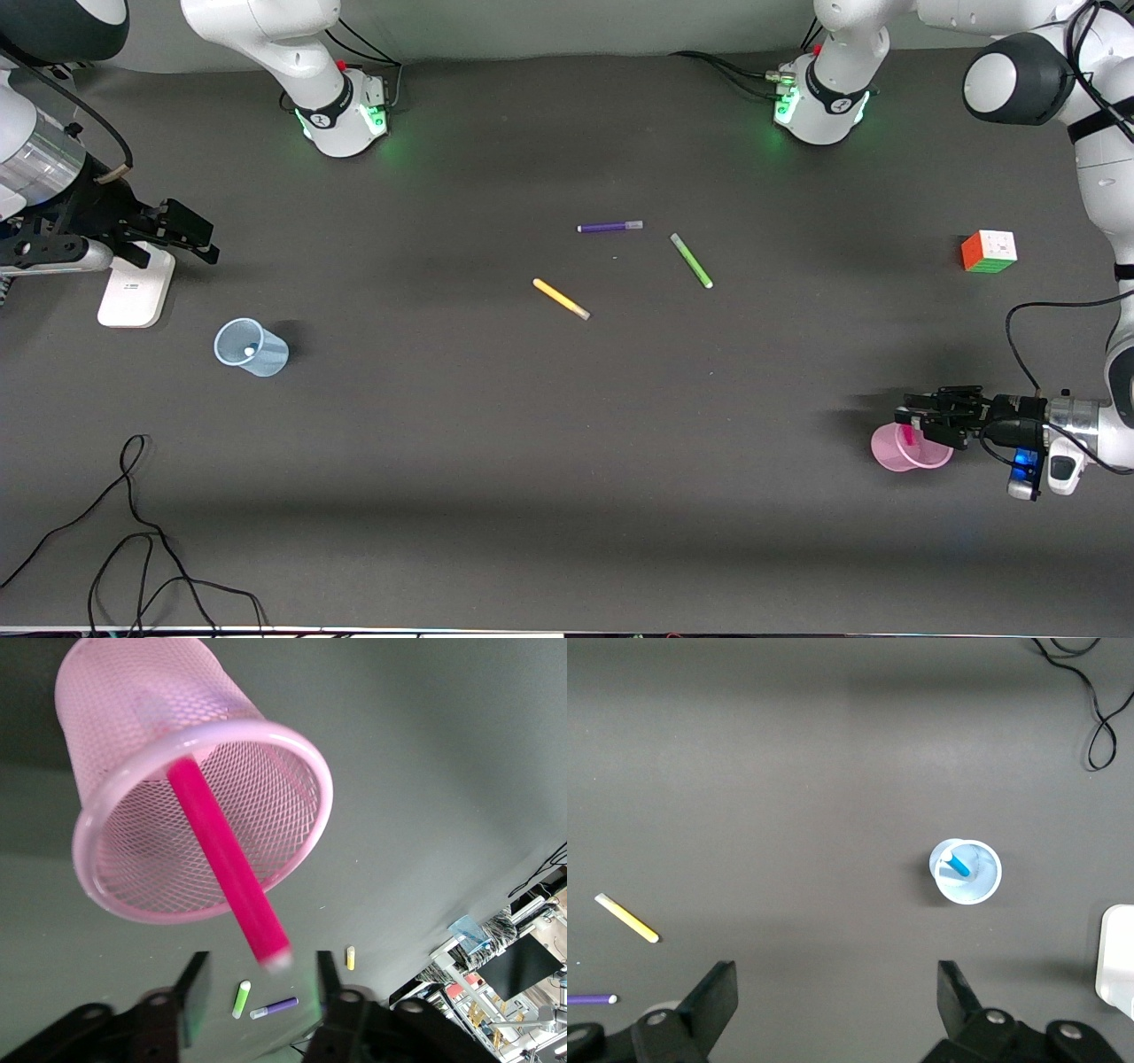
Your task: Place pink and blue markers in matching cups
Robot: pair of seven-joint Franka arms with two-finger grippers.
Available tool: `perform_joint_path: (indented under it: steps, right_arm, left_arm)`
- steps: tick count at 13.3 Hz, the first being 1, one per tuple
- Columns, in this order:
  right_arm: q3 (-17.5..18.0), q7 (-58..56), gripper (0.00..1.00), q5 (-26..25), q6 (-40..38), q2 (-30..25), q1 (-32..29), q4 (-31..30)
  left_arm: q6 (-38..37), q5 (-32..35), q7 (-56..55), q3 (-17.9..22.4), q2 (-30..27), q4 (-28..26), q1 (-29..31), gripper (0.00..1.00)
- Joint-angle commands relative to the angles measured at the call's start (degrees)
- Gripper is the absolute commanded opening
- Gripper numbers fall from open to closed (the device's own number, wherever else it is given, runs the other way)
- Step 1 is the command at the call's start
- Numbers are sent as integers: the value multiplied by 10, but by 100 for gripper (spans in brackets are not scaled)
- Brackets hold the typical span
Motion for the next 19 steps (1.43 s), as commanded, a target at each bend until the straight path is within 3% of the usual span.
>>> perform_joint_path:
  steps: [1,4,8,11,15,16,19]
  right_arm:
    - [0,4,100,3,-5,-5,1,-6]
    - [1,5,100,2,-2,-2,2,-6]
    - [0,5,100,2,6,7,1,-6]
    - [0,5,100,2,6,7,1,-6]
    - [0,5,100,2,12,8,1,-6]
    - [0,5,100,2,13,8,1,-6]
    - [0,-3,100,0,24,14,1,-6]
  left_arm:
    - [-4,-5,5,1,6,15,-4,99]
    - [-35,20,3,-1,-19,20,-12,99]
    - [-51,215,10,-4,-151,-11,-113,100]
    - [-13,280,10,-4,-304,-162,-151,100]
    - [125,341,11,-5,-513,-415,-171,100]
    - [145,346,13,-5,-551,-453,-171,100]
    - [141,350,61,1,-593,-463,-163,100]
